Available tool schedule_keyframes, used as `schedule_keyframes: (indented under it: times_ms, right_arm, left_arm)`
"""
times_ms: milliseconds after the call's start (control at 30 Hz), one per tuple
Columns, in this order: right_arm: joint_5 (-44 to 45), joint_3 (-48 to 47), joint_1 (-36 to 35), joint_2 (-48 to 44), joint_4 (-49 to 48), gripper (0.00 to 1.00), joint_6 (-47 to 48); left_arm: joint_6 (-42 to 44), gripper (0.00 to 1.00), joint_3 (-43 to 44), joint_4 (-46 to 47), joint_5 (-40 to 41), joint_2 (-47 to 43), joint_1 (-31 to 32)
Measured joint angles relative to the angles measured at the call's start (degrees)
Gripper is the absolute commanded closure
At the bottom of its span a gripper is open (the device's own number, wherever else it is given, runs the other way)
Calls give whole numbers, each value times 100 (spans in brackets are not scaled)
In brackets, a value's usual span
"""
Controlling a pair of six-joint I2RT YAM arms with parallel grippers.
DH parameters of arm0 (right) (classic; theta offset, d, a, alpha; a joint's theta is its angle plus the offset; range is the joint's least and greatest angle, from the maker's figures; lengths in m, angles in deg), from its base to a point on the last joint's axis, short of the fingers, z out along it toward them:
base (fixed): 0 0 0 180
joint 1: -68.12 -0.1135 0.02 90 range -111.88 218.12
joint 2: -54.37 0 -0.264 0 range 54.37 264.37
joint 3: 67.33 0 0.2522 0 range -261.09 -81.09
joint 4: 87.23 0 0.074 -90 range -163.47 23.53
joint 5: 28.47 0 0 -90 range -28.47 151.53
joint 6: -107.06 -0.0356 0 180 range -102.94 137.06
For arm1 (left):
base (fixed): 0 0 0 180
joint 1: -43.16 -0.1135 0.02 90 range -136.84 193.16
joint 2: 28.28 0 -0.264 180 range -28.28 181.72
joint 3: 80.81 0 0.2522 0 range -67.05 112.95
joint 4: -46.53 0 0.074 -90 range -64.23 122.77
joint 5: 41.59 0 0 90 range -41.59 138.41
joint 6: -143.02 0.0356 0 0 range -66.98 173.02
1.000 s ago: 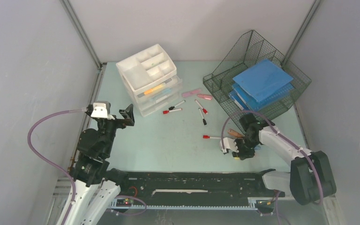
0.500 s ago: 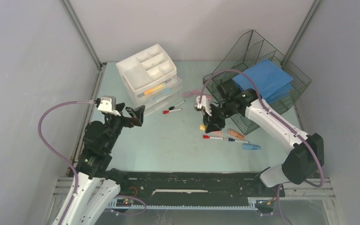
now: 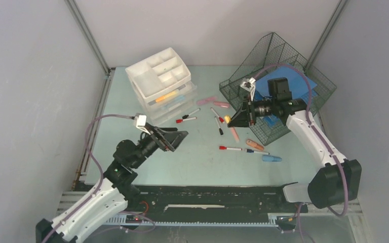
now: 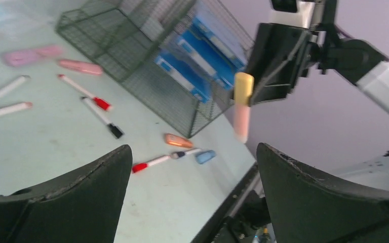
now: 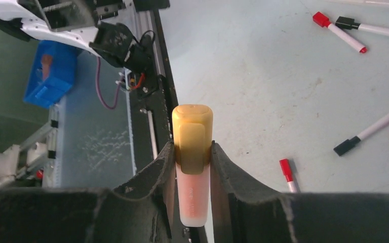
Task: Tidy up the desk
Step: Pick up the stationery from the center of the board, then place the stationery in the drawer.
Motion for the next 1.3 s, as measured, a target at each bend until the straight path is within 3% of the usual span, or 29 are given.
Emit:
schedule_keyframes:
  times_ms: [200,367,667,933,1100,1300]
  right_arm:
    - [-450,997,490,-485,-1631,100,-1759]
    - [-273,1478,570,-717,-2636,100,-2949]
    - [675,1587,313,-1064,-3071,100,-3797]
    - [1027,1635,173,-1104,-3091,100,-3932]
    - [1084,1635,57,-1115,-3091,100,-3930]
    - [1248,1672,9,-1115,-3062,100,-3906]
  left_arm:
    - [-284,2,24,1132,778,1032,1421]
    - [-332,5,435,1646,1384,2328,2105]
    - [-391,16,1639,1709,2470,3689,2968]
    - [-435,49,2983,273,3589,4551,3434]
    - [-433,60,3801,-588,3893,5187,3501]
    - [-413,98,4301,-1209,3991,5654,3515]
